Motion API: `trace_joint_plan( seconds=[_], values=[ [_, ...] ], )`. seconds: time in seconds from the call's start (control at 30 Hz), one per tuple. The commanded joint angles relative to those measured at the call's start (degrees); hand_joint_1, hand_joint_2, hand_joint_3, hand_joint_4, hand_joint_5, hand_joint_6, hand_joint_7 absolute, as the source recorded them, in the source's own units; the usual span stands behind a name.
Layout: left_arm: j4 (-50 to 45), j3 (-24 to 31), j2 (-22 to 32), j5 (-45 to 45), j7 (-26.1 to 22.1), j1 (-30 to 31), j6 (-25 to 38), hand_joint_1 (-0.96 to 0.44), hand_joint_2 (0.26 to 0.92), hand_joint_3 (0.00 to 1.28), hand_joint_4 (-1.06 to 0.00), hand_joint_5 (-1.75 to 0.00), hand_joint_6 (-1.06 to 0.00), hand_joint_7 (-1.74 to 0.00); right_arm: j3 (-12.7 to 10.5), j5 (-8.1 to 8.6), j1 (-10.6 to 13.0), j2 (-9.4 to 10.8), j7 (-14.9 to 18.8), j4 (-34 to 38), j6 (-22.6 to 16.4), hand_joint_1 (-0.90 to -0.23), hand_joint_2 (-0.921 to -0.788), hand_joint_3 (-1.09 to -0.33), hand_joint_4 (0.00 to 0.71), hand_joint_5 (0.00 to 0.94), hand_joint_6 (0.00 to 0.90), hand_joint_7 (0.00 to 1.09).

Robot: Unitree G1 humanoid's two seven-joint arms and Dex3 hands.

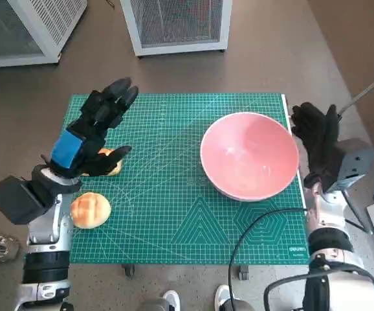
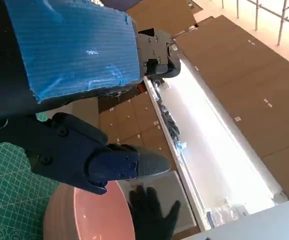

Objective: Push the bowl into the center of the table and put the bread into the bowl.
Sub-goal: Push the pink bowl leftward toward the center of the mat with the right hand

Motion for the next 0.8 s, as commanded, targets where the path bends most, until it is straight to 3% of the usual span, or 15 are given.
trace_joint_plan(
  seconds=[0.03, 0.47, 0.8],
  values=[
    [-1.4, 0.8, 0.7, -0.7, 0.2, 0.8, 0.9, -0.6, 0.921, 0.36, -0.18, 0.0, -0.03, -0.46, 0.7, -1.29, 1.3, 2.0, -0.6, 1.0, 2.2, -0.567, -0.921, -0.78, 0.143, 0.002, 0.114, 0.18],
    [-2.2, 1.0, 0.8, 0.0, 0.9, 1.5, 1.0, -0.61, 0.921, 0.36, -0.19, 0.0, -0.03, -0.45, 1.2, -2.16, 0.0, 5.7, -0.3, 0.4, 2.5, -0.574, -0.921, -0.787, 0.148, 0.003, 0.129, 0.17],
    [-2.9, 1.3, 0.8, -0.6, 0.8, 2.0, 1.7, -0.61, 0.921, 0.36, -0.19, 0.0, -0.03, -0.45, 1.1, -1.76, -2.1, 8.0, 0.7, 0.3, 3.0, -0.569, -0.921, -0.787, 0.157, 0.006, 0.148, 0.18]
  ],
)
